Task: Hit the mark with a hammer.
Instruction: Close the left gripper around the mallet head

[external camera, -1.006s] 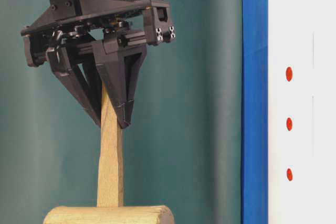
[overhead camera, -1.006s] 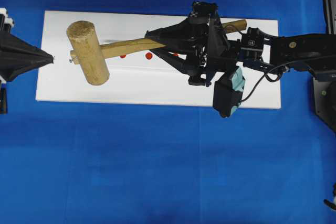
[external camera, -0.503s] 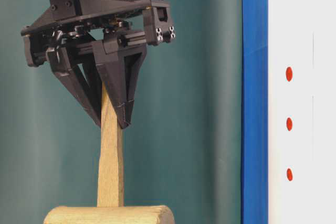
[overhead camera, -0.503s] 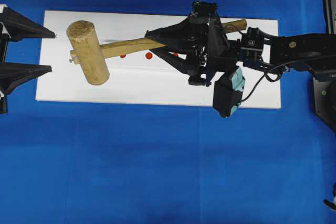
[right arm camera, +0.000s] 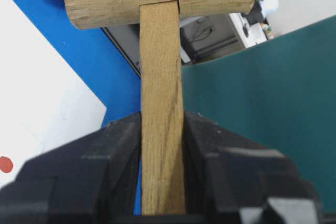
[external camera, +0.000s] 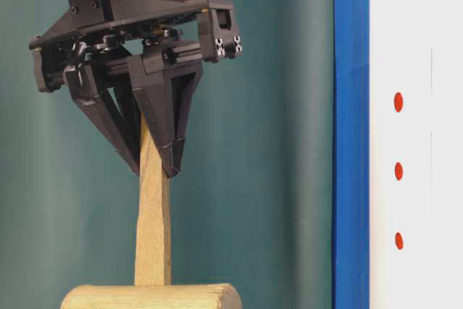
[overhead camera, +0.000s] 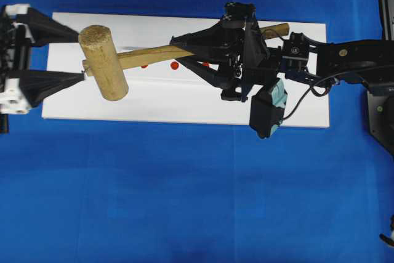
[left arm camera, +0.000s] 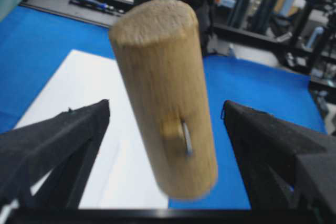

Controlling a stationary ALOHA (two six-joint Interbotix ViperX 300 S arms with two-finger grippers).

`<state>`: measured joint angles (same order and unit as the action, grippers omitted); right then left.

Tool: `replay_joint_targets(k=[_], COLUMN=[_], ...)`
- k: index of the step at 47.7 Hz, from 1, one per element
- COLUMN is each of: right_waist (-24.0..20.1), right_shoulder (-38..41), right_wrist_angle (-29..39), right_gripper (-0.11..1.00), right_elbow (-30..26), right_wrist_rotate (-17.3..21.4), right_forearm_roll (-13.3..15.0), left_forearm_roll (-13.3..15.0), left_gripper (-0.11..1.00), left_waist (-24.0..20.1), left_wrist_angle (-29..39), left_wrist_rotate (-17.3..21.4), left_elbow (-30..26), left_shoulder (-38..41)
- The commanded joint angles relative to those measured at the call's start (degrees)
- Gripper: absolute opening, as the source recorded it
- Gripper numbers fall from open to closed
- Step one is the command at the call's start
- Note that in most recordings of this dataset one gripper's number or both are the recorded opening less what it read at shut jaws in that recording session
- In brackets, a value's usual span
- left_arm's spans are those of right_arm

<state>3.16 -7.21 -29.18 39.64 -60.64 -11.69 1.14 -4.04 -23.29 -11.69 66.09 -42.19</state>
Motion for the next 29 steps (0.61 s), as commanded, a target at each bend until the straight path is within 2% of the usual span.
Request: replay_joint_targets(k=[1,17,29], right_waist=[-0.18,0.00,0.00], right_shoulder=[-2.11,-2.11,-2.11], right_wrist_angle=[-0.35,0.18,0.18], right_gripper=[0.10,0.10,0.10], right_elbow=[-1.32,-1.32,-1.32], right_wrist_rotate=[0.18,0.18,0.18], right_forearm_roll=[-0.18,-0.35,-0.35], left_forearm_roll=[0.00,0.00,0.00], left_gripper=[0.93,0.93,0.91], left_waist=[-0.35,-0.26,-0.35], left_wrist_angle=[-2.46,-4.92,-4.66], left_wrist_rotate=[-0.09,-0.09,-0.44], left_elbow=[-2.81,-8.35,-9.32], left_shoulder=[3.43,13.36,14.50])
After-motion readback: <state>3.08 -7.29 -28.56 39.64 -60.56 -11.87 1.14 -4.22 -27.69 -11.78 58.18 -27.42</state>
